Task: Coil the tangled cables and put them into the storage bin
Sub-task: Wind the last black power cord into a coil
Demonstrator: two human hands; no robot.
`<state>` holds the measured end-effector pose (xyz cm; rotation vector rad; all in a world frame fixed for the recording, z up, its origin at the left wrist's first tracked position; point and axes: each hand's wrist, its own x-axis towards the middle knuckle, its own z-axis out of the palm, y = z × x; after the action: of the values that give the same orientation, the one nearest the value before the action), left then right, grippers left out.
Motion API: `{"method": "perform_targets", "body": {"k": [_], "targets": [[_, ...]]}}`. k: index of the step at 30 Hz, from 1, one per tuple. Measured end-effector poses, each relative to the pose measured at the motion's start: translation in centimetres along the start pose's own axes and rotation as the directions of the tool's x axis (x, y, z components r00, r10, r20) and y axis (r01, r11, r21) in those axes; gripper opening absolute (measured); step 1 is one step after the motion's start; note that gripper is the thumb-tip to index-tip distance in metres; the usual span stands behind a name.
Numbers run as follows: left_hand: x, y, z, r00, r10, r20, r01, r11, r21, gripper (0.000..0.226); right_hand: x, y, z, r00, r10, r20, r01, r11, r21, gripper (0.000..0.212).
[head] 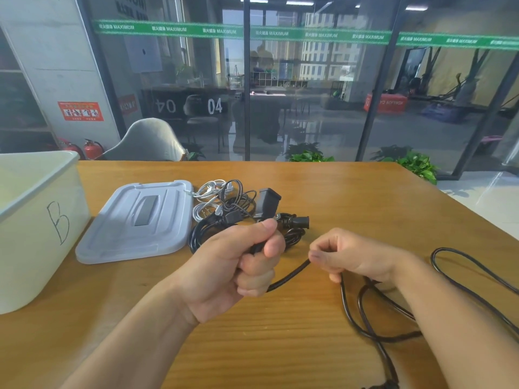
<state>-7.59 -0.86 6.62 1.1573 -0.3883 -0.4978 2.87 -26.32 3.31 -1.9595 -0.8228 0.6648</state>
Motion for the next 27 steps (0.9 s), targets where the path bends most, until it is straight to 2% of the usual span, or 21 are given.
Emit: {"method": "perform_targets", "body": {"k": [2,4,7,9,12,14,16,18,21,27], "targets": [[0.0,-0.1,0.2,1.000,-0.019,0.020,0.018,0.999,0.036,0.036,-0.1,0.6,-0.7,0.999,0.030,0.012,-0.030,0.999,0.029,0.052],[0.2,-0.3,0.5,0.999,-0.035,0.020,0.033,0.997,0.071,0.037,-0.1,1.0,-1.3,0.997,0.070,-0.044,-0.071,0.997,-0.024,0.049],[0.3,-0.7,0.7,0.998,-0.057,0.029,0.053,0.991,0.124,0.038,-0.1,1.0,-2.0,0.959,0.144,-0.244,-0.182,0.973,-0.141,0.060],[0.4,-1.0,0.8,0.997,-0.073,0.016,0.069,0.982,0.176,0.038,-0.4,0.6,-2.3,0.881,0.147,-0.449,-0.290,0.918,-0.269,0.069],[0.8,-1.7,0.8,0.997,-0.057,-0.058,0.071,0.958,0.278,0.038,-0.3,-0.4,-1.7,0.736,-0.026,-0.677,-0.341,0.849,-0.403,0.074],[1.0,-1.9,0.6,0.994,-0.046,-0.097,0.074,0.947,0.314,0.039,0.1,-1.4,-0.7,0.643,-0.167,-0.747,-0.264,0.868,-0.420,0.069],[1.0,-2.1,0.1,0.988,-0.039,-0.147,0.088,0.936,0.342,0.041,0.4,-2.6,0.5,0.591,-0.255,-0.765,-0.134,0.904,-0.405,0.058],[1.1,-2.4,-0.4,0.977,-0.020,-0.211,0.103,0.913,0.394,0.044,0.4,-3.7,1.8,0.593,-0.287,-0.752,-0.023,0.928,-0.372,0.048],[1.4,-3.1,-0.4,0.960,0.019,-0.278,0.105,0.901,0.421,0.047,0.3,-5.1,3.4,0.644,-0.290,-0.707,0.065,0.943,-0.328,0.039],[1.9,-3.7,-0.3,0.940,0.080,-0.331,0.050,0.930,0.365,0.050,0.2,-6.6,5.6,0.726,-0.284,-0.626,0.056,0.932,-0.358,0.038]]}}
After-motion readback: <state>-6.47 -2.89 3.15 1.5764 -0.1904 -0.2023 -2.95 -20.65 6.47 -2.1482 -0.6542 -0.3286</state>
